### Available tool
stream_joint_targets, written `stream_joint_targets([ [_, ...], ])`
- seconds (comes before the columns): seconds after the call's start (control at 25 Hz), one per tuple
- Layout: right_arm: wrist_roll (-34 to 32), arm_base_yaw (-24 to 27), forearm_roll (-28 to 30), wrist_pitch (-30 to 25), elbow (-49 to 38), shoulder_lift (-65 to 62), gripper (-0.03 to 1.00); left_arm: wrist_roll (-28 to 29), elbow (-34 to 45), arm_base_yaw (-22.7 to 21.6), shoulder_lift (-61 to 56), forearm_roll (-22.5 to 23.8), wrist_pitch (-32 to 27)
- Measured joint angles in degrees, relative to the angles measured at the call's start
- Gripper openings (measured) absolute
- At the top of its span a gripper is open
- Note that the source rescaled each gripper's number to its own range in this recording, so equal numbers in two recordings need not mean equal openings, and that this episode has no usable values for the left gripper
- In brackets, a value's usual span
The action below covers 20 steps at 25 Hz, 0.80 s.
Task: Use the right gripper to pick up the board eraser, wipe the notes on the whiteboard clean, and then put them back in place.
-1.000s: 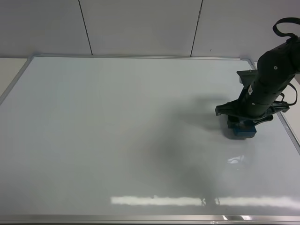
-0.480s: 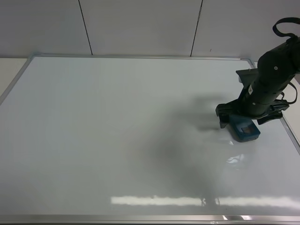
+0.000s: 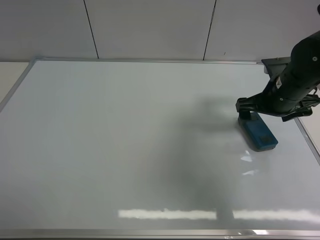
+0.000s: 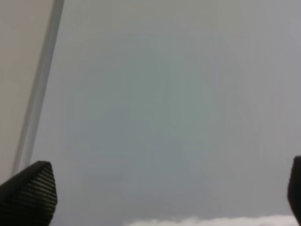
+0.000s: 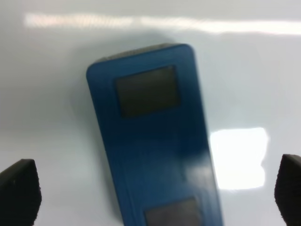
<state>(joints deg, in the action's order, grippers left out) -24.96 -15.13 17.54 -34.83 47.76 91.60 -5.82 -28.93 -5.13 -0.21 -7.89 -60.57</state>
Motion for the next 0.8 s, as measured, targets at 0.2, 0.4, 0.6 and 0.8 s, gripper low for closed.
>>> stream_joint_targets([
  [0.2, -0.16, 0.0, 1.91, -4.76, 0.69, -6.65, 1.0, 0.0, 0.0, 0.0, 0.0, 0.0, 0.0],
  [0.4, -0.16, 0.0, 2.34, -10.23, 2.54, -12.29, 1.0, 0.0, 0.0, 0.0, 0.0, 0.0, 0.0],
  [0.6, 0.56, 0.08, 2.69, -12.46, 3.19, -18.04, 1.0, 0.0, 0.0, 0.0, 0.0, 0.0, 0.0],
  [0.8, 2.43, 2.49, 2.63, -15.13, 3.19, -23.96, 1.0, 0.0, 0.0, 0.0, 0.0, 0.0, 0.0],
])
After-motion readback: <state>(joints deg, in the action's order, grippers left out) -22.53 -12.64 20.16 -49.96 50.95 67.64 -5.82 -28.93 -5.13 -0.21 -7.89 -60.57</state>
